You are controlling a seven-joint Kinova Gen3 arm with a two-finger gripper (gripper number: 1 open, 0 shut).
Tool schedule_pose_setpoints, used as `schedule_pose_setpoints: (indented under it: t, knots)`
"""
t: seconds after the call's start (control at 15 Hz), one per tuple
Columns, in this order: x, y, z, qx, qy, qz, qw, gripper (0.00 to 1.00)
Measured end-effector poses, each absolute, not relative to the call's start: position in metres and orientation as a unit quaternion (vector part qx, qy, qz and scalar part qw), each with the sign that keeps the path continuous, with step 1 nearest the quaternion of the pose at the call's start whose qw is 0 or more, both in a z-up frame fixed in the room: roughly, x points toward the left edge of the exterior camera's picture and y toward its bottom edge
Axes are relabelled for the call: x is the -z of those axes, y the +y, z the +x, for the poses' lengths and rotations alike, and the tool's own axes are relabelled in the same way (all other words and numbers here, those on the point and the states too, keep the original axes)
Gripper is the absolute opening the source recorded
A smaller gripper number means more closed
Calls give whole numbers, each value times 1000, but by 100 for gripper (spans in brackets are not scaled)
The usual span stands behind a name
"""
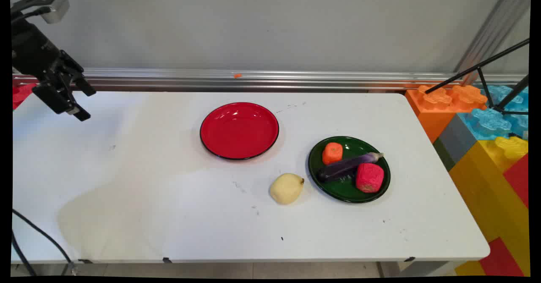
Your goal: Pick up the eggplant from the green plate
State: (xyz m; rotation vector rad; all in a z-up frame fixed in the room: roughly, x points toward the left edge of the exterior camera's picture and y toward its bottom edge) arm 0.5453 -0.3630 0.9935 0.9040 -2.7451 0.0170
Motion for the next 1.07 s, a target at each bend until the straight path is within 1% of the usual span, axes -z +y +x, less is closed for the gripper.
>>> schedule_pose_setpoints:
  t: [0.33, 0.87, 1.07]
  knots:
    - [-993, -363, 517, -1, -933, 329, 144, 100]
    - [-988, -363, 421, 5, -903, 391, 177, 100]
    - [-981, -369, 375, 2, -892, 410, 191, 100]
